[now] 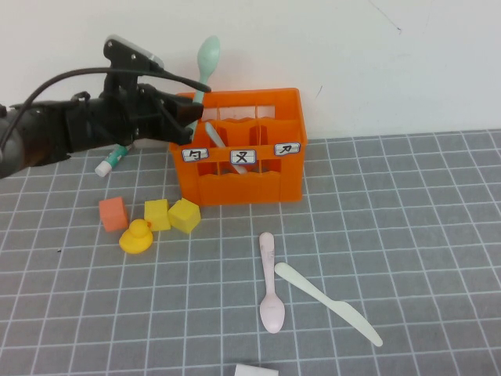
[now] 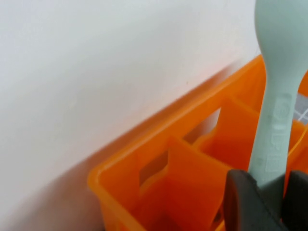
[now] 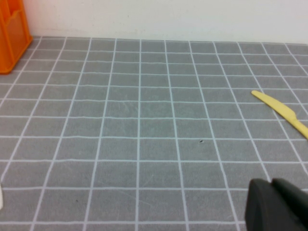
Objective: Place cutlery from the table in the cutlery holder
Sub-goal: Place the spoon on the box, then pick up the spoon
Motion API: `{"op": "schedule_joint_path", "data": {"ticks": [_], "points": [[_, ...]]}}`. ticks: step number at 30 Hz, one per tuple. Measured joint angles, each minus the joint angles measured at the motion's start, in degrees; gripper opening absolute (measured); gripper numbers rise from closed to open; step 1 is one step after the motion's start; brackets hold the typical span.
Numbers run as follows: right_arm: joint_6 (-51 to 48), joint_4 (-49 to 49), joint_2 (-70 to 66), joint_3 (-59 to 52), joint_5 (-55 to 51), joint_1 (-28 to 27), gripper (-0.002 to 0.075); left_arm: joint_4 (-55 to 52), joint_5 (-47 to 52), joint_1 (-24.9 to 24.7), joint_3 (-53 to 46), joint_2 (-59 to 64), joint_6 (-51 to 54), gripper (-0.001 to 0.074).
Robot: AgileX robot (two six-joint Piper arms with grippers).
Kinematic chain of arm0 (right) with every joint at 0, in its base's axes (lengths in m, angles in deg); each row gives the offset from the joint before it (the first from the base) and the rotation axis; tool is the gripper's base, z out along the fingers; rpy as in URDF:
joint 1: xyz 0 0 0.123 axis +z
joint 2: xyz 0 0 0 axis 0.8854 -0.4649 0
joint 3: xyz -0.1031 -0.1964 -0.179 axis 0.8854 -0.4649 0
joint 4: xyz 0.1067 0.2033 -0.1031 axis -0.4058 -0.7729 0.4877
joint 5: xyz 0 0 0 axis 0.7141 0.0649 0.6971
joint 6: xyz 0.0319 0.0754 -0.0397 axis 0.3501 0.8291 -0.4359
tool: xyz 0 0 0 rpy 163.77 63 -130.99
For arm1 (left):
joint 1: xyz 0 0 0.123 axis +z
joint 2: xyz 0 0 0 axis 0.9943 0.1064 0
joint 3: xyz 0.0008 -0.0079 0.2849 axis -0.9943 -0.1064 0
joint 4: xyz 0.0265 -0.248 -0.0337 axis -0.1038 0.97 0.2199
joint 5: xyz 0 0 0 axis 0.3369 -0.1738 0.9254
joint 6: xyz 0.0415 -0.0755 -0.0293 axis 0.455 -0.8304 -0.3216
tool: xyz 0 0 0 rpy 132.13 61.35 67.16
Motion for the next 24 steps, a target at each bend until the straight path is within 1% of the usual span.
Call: {"op": "schedule_joint_path", "data": {"ticks": [8, 11, 14, 16, 18, 21, 23, 24], "points": [[0.0, 0.0, 0.0, 0.0, 0.0, 0.0, -0.0003, 0.0, -0.11, 0.0, 0.03, 0.93, -0.37, 0.0135], [0.0, 0.0, 0.0, 0.0, 0.0, 0.0, -0.0003, 0.0, -0.11, 0.0, 0.03, 0.93, -1.83, 0.0179], [0.0, 0.0, 0.0, 0.0, 0.0, 0.0, -0.0003, 0.0, 0.02, 0.0, 0.03, 0.93, -4.12, 0.0262], [0.0, 0.0, 0.0, 0.0, 0.0, 0.0, -0.0003, 0.0, 0.97, 0.12, 0.03, 0.93, -5.4, 0.0287], [0.0, 0.0, 0.0, 0.0, 0.0, 0.0, -0.0003, 0.0, 3.96, 0.9, 0.03, 0.93, -6.72, 0.0297], [0.0, 0.0, 0.0, 0.0, 0.0, 0.0, -0.0003, 0.0, 9.96, 3.08, 0.03, 0.57, -9.68, 0.028], [0.0, 0.0, 0.0, 0.0, 0.0, 0.0, -0.0003, -0.12, 13.28, 4.67, 0.03, -0.26, -12.24, 0.0235], [0.0, 0.0, 0.0, 0.0, 0.0, 0.0, -0.0003, -0.2, 15.15, 5.8, 0.03, -1.0, -13.61, 0.0194]]}}
